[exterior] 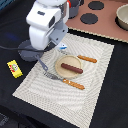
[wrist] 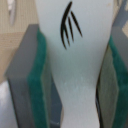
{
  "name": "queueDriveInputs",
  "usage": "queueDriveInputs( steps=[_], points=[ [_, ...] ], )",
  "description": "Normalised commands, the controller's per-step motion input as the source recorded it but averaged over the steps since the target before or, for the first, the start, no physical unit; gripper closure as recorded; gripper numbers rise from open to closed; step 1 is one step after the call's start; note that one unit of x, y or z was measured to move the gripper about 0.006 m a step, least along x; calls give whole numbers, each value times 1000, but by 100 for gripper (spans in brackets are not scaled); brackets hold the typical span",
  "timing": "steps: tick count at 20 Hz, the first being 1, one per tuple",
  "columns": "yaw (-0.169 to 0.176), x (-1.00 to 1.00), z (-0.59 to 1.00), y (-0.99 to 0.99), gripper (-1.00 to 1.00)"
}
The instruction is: Interact with the objects in diverse but meaningful ways.
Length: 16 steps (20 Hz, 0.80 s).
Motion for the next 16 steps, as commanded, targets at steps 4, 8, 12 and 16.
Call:
queueDriveInputs(
  steps=[4,8,12,16],
  points=[
    [-4,169,154,-843,100],
    [-19,339,9,-731,100],
    [-31,446,-10,-679,100],
    [-20,435,-119,-606,100]
  ],
)
